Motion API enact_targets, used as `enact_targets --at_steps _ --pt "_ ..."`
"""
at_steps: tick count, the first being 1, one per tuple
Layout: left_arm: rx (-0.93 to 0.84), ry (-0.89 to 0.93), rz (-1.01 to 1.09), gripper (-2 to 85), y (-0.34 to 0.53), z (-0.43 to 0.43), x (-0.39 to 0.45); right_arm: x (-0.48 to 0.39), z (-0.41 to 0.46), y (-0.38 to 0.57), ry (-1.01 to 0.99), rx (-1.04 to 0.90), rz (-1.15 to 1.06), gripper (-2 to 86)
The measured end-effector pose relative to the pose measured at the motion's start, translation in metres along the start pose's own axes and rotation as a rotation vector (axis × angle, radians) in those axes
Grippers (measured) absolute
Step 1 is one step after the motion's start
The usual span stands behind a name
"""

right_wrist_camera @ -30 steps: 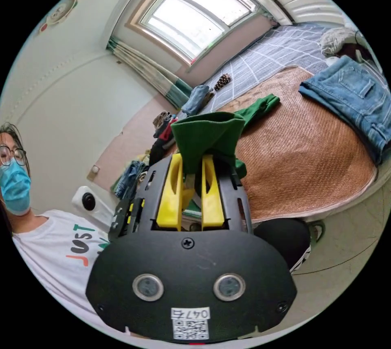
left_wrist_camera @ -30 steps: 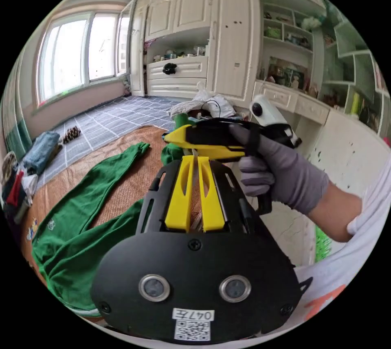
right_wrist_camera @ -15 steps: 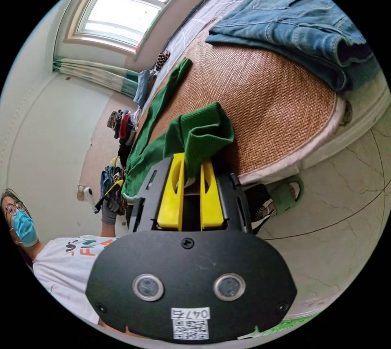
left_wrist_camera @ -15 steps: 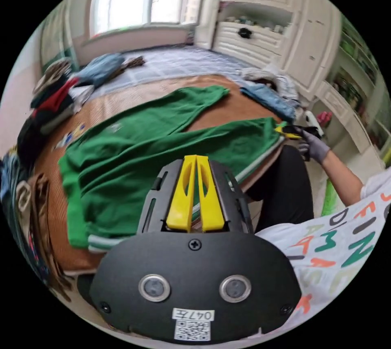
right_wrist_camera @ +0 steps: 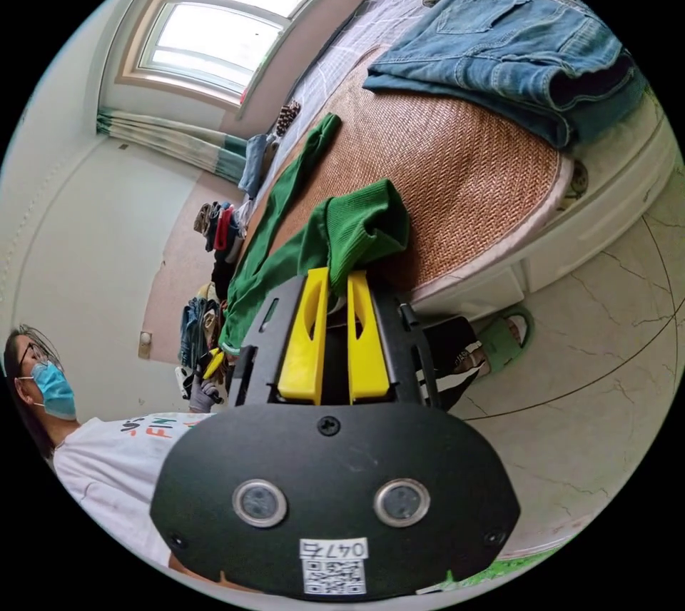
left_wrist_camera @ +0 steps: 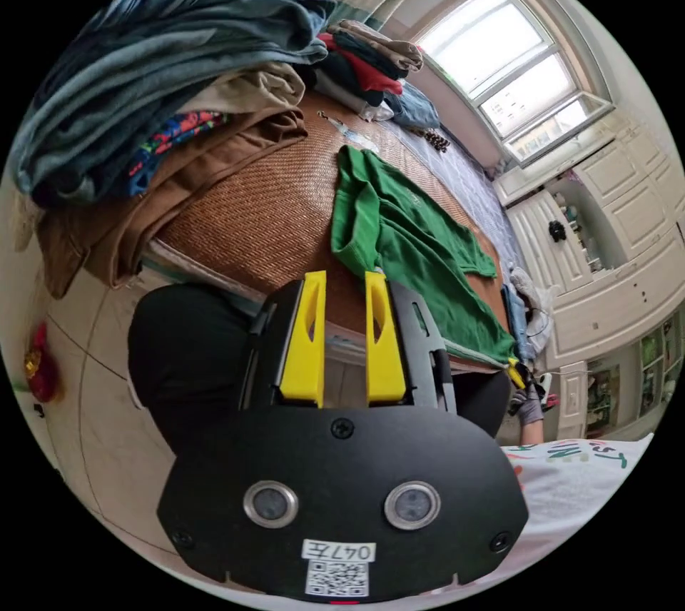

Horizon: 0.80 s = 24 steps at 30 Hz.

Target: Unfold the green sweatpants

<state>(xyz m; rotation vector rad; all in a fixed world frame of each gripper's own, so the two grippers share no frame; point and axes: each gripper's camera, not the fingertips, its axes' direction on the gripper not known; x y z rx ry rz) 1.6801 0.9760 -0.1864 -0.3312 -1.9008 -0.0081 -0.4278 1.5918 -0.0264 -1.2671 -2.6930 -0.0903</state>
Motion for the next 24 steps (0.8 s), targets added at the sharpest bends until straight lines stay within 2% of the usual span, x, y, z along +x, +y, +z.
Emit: enact_targets --at_steps 5,8,14,18,24 --pt "-0.092 0.075 -0.038 12.0 0.046 0.072 -0.009 0.011 -0.003 0.015 -0.047 0.032 0.004 0.5" --pt "-0.099 0.046 -0.011 7.7 0.078 0.099 -0.002 0.008 -0.009 0.017 -0.086 0.04 -0.025 0.4" --pt "-0.024 0.276 -0.005 4.4 0.146 0.094 -0.007 -0.01 -0.037 0.008 -0.294 0.123 -0.125 0.3" --pt "0.043 0.491 -0.057 4.7 0.176 0.087 -0.011 -0.03 -0.031 -0.027 -0.417 0.155 -0.115 0.2" --pt "0.1 0.522 -0.187 5.1 0.168 0.135 0.002 -0.057 0.042 -0.115 -0.383 0.151 0.04 0.3"
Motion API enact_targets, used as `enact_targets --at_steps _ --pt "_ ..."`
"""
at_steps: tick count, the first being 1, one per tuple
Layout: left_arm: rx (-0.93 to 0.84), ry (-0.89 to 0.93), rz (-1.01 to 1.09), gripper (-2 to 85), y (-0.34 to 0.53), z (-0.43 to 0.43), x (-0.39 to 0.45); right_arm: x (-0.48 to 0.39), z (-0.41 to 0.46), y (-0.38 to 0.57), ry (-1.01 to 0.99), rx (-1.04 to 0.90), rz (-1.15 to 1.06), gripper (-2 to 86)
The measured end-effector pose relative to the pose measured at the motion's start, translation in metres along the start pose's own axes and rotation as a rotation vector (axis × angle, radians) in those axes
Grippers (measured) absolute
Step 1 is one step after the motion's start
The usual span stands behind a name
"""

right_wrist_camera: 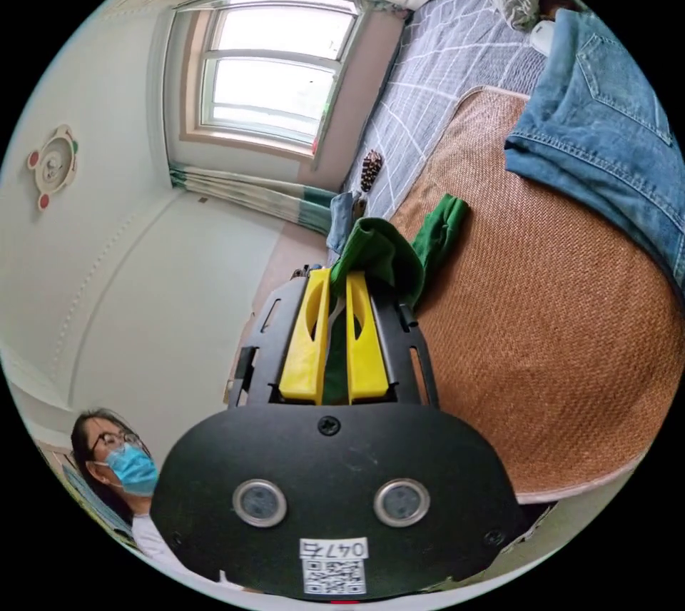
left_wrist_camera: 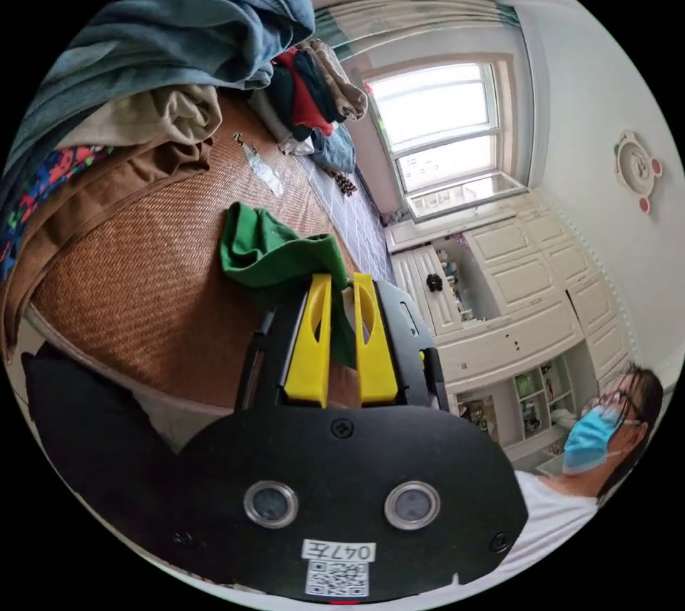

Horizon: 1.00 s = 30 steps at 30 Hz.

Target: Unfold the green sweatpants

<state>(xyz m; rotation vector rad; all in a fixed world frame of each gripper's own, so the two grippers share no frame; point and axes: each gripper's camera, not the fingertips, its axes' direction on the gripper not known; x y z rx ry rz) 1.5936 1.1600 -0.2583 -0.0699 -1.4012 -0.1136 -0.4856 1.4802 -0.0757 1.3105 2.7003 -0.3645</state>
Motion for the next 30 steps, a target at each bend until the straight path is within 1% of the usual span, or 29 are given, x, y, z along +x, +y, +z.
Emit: enact_targets --at_steps 5,7,8,9,12,14,16,18,19,20,22,25,28,30 --pt "0.055 -0.019 -0.162 5.4 -0.018 0.072 -0.032 0.039 0.083 -0.056 0.06 0.058 0.204 1.6" --pt "0.07 -0.087 -0.224 7.0 -0.034 0.109 -0.048 0.056 0.112 -0.069 0.07 0.097 0.268 5.1" --pt "0.072 -0.097 -0.238 7.8 -0.038 0.117 -0.053 0.065 0.13 -0.074 0.052 0.131 0.285 11.1" --pt "0.079 -0.107 -0.243 9.9 -0.046 0.133 -0.059 0.071 0.146 -0.078 0.028 0.153 0.289 15.0" --pt "0.053 -0.143 -0.199 15.4 -0.056 0.155 -0.052 0.069 0.165 -0.083 -0.064 0.169 0.253 17.1" --pt "0.019 -0.163 -0.1 16.0 -0.051 0.153 -0.029 0.052 0.159 -0.082 -0.057 0.155 0.164 16.4" --pt "-0.032 -0.226 0.057 15.9 -0.021 0.139 0.011 0.032 0.145 -0.076 0.046 0.129 0.068 15.8" --pt "-0.058 -0.282 0.139 15.9 0.019 0.128 0.033 0.013 0.129 -0.057 0.252 0.122 -0.003 15.8" --pt "-0.068 -0.313 0.159 15.9 0.048 0.122 0.039 0.011 0.127 -0.053 0.287 0.119 -0.011 15.8" --pt "-0.072 -0.325 0.159 15.9 0.062 0.12 0.039 0.01 0.128 -0.046 0.323 0.106 -0.021 16.1" --pt "-0.075 -0.337 0.105 15.9 0.103 0.116 0.024 0.013 0.143 -0.043 0.321 0.053 -0.013 16.8" --pt "-0.056 -0.328 0.01 16.0 0.118 0.124 -0.004 0.019 0.19 -0.049 0.301 -0.05 0.028 16.5" --pt "-0.071 -0.29 -0.036 15.9 0.11 0.149 -0.016 0.018 0.222 -0.057 0.253 -0.002 0.076 11.1" --pt "-0.089 -0.302 -0.042 15.4 0.1 0.168 -0.017 0.021 0.24 -0.061 0.221 -0.009 0.153 1.9"
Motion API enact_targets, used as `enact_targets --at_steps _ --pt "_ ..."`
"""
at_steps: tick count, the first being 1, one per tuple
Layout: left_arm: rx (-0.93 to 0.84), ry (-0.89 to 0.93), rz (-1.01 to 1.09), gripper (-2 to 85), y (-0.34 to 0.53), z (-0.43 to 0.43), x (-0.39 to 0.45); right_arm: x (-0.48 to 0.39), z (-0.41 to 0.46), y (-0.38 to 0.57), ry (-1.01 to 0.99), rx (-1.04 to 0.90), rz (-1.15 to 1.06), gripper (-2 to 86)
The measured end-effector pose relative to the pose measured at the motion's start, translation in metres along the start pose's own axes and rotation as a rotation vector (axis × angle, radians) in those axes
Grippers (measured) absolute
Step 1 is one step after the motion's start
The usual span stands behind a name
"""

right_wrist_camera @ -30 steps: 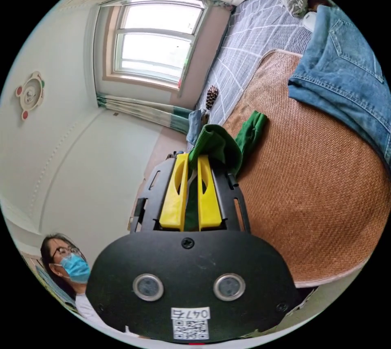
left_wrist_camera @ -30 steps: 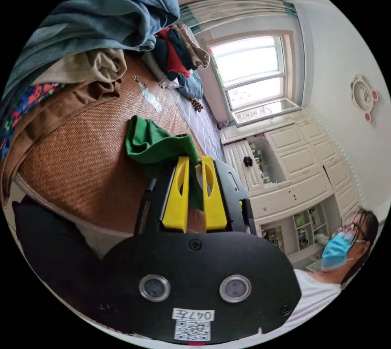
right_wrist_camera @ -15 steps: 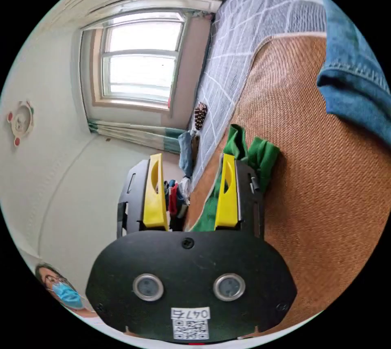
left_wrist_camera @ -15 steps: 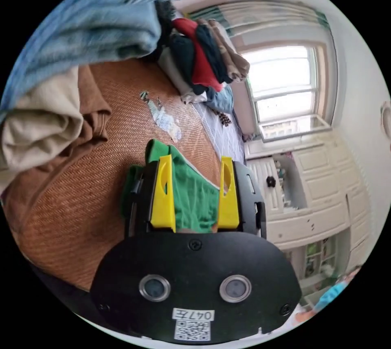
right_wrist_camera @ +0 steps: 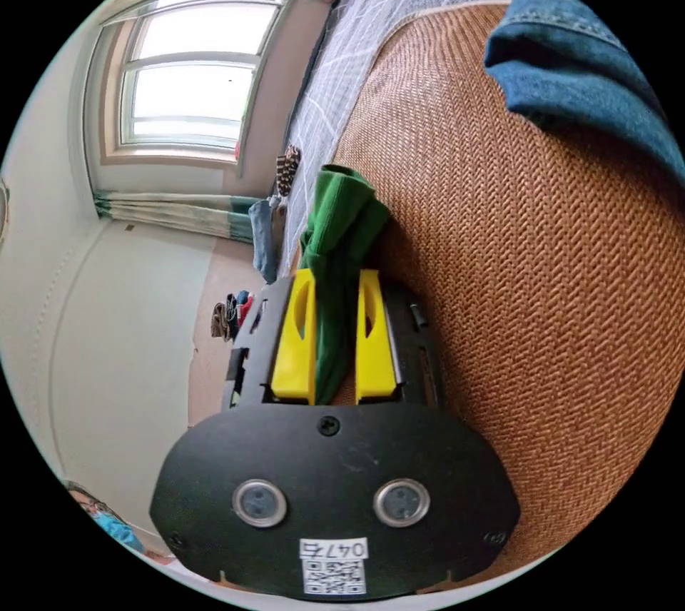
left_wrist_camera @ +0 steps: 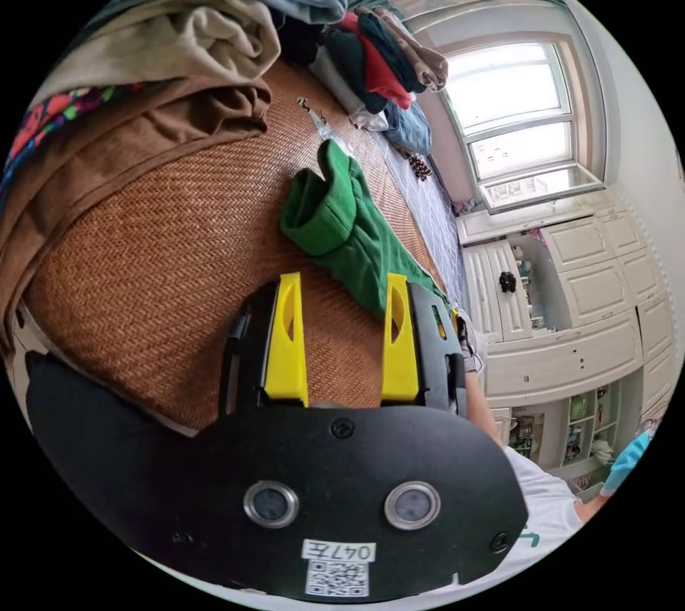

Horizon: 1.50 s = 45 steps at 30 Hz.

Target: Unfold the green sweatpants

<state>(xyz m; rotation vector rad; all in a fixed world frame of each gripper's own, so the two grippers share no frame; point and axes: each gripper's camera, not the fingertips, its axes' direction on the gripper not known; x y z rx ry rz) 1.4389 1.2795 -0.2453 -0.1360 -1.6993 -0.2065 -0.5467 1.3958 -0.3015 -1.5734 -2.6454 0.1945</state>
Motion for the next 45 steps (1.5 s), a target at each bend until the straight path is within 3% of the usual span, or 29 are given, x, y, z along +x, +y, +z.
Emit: enact_targets --at_steps 3,7,13,16,20,24,27,30,34,37,39,42,45 --pt "-0.008 -0.009 -0.002 12.0 -0.023 0.022 0.009 -0.013 0.002 0.01 -0.098 0.002 0.03 0.0" --pt "-0.06 -0.015 0.028 6.7 -0.058 0.033 0.026 -0.064 -0.039 0.042 -0.03 -0.004 -0.095 -0.3" --pt "-0.287 0.021 0.233 6.3 -0.059 0.054 0.084 -0.127 -0.144 0.127 0.239 0.052 -0.191 -0.3" --pt "-0.346 0.064 0.244 6.5 -0.052 0.08 0.094 -0.191 -0.149 0.162 0.507 0.11 -0.299 -0.3" --pt "-0.323 0.121 0.21 6.4 -0.061 0.085 0.095 -0.346 -0.068 0.245 0.788 0.165 -0.747 -0.3" --pt "-0.28 0.144 0.173 8.0 -0.079 0.067 0.096 -0.438 0.074 0.341 0.948 0.057 -1.147 -0.2" --pt "-0.225 0.161 0.132 9.2 -0.091 0.046 0.097 -0.451 0.162 0.386 0.973 -0.047 -1.27 0.6" --pt "-0.168 0.15 0.113 10.0 -0.102 0.03 0.104 -0.444 0.21 0.403 0.935 -0.175 -1.26 2.5" --pt "-0.146 0.155 0.104 11.4 -0.131 0.015 0.122 -0.453 0.196 0.406 0.844 -0.251 -1.297 6.3" --pt "-0.138 0.184 0.082 12.4 -0.158 0.005 0.134 -0.468 0.159 0.384 0.623 -0.338 -1.246 5.0" --pt "-0.131 0.19 0.071 12.4 -0.172 -0.001 0.143 -0.479 0.128 0.355 0.467 -0.27 -1.2 1.4" --pt "-0.124 0.21 0.044 11.5 -0.195 -0.014 0.152 -0.486 0.125 0.322 0.474 -0.169 -1.182 -0.1" --pt "-0.125 0.234 0.026 10.3 -0.22 -0.027 0.166 -0.48 0.161 0.304 0.561 -0.207 -1.197 -0.5"
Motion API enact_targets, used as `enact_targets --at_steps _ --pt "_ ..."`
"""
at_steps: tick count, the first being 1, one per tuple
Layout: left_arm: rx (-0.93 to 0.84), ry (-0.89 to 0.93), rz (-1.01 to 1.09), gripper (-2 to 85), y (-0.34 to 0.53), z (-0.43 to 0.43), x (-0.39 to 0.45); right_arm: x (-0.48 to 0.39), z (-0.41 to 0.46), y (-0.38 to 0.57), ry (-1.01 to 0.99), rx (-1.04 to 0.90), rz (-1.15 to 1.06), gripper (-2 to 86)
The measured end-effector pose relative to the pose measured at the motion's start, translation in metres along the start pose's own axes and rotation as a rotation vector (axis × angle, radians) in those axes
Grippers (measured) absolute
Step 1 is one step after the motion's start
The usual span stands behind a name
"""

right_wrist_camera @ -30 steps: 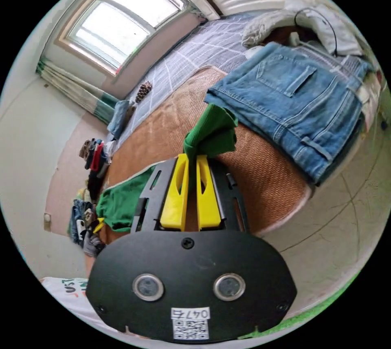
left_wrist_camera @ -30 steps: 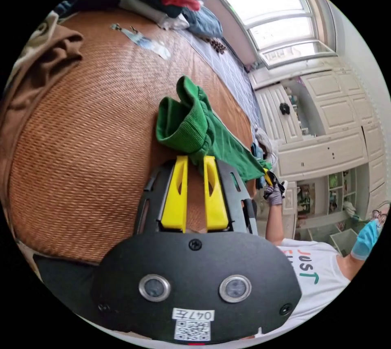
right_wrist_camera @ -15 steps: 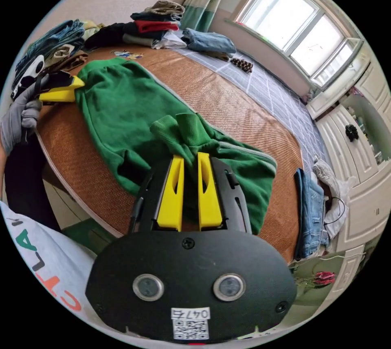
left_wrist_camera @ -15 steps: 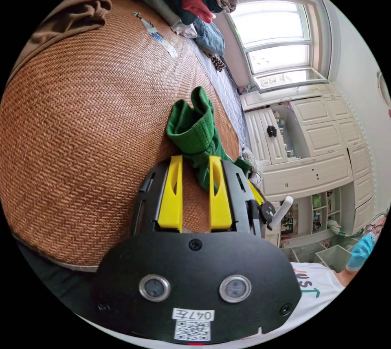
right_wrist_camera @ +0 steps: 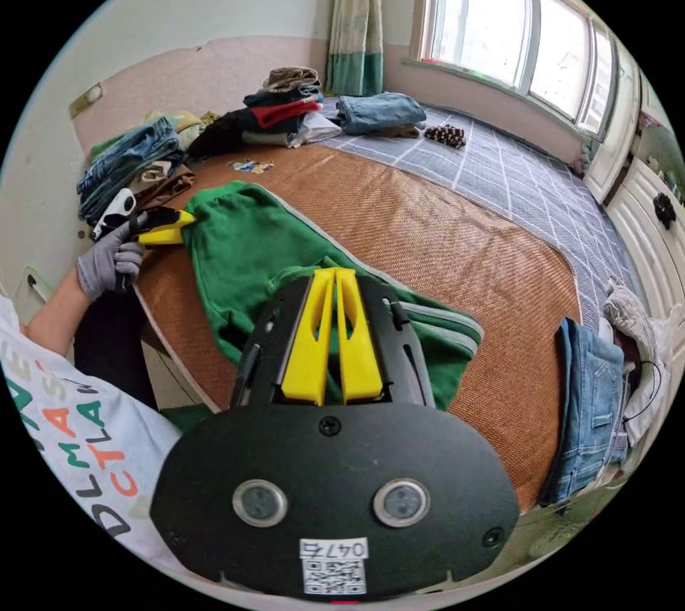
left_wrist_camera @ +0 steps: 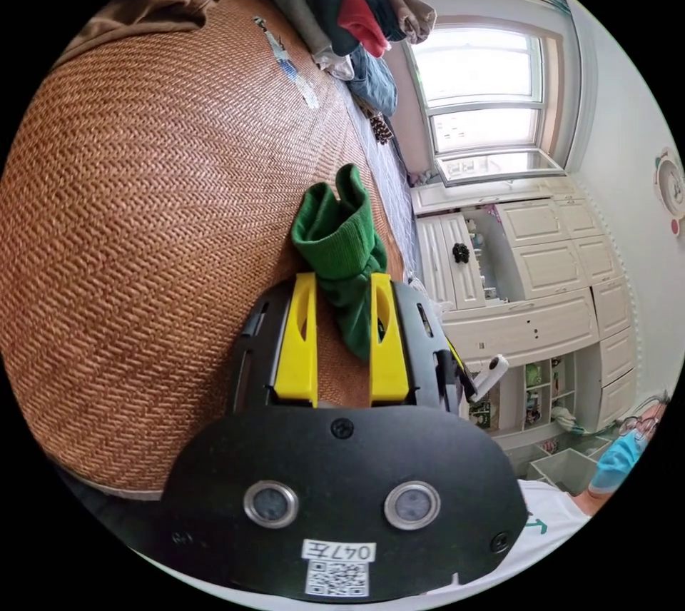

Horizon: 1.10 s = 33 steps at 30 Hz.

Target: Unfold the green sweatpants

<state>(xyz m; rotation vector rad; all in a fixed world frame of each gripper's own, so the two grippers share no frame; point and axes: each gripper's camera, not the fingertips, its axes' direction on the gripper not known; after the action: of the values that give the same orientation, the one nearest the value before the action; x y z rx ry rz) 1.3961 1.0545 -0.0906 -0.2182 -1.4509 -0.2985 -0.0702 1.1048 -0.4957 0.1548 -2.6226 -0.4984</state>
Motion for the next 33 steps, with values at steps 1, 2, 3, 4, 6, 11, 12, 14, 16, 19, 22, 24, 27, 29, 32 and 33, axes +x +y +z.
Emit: enact_targets --at_steps 1,2,3,4,6,11,12,14,16,19,22,24,27,29,32,33 --pt "-0.001 -0.005 0.0 9.3 -0.009 -0.005 0.009 -0.002 0.012 0.0 0.004 -0.027 -0.016 -0.5" --pt "-0.002 -0.009 0.0 8.9 -0.014 -0.007 0.014 -0.009 0.043 0.005 -0.006 -0.126 -0.065 -0.5" --pt "0.002 -0.022 0.0 8.1 -0.023 -0.012 0.025 -0.017 0.072 0.019 -0.009 -0.193 -0.088 -0.6" --pt "0.017 -0.032 0.005 7.4 -0.031 -0.017 0.038 -0.018 0.069 0.03 0.012 -0.102 -0.072 -0.6" --pt "0.053 -0.067 0.052 6.5 -0.041 -0.025 0.068 -0.015 0.062 0.056 0.045 -0.019 -0.064 -0.6" --pt "0.087 -0.279 0.435 5.8 -0.068 -0.03 0.247 0.022 0.058 0.076 -0.033 -0.025 0.021 -0.6" --pt "0.085 -0.323 0.544 5.8 -0.072 -0.023 0.303 0.033 0.055 0.083 -0.059 -0.018 0.05 -0.6" --pt "0.068 -0.373 0.713 5.8 -0.073 -0.004 0.389 0.053 0.044 0.095 -0.114 0.008 0.1 -0.6" --pt "0.019 -0.412 0.929 5.7 -0.06 0.038 0.494 0.079 0.015 0.112 -0.137 0.083 0.176 -0.5" --pt "-0.099 -0.437 1.158 5.9 -0.023 0.118 0.585 0.13 -0.065 0.169 0.003 0.328 0.37 -0.3" --pt "-0.257 -0.437 1.275 7.6 0.023 0.218 0.613 0.187 -0.118 0.234 0.088 0.416 0.546 1.1" --pt "-0.347 -0.488 1.285 11.9 0.046 0.278 0.6 0.228 -0.128 0.279 0.029 0.398 0.637 7.9" --pt "-0.525 -0.432 1.21 17.9 0.053 0.313 0.572 0.264 -0.115 0.316 -0.151 0.33 0.714 15.7" --pt "-0.513 -0.351 1.178 18.1 0.042 0.289 0.567 0.276 -0.1 0.327 -0.223 0.305 0.721 17.6" --pt "-0.465 -0.294 1.167 16.7 0.008 0.233 0.561 0.293 -0.065 0.33 -0.228 0.21 0.706 19.6" --pt "-0.436 -0.293 1.152 16.3 -0.012 0.209 0.556 0.302 -0.046 0.33 -0.252 0.158 0.7 19.7"
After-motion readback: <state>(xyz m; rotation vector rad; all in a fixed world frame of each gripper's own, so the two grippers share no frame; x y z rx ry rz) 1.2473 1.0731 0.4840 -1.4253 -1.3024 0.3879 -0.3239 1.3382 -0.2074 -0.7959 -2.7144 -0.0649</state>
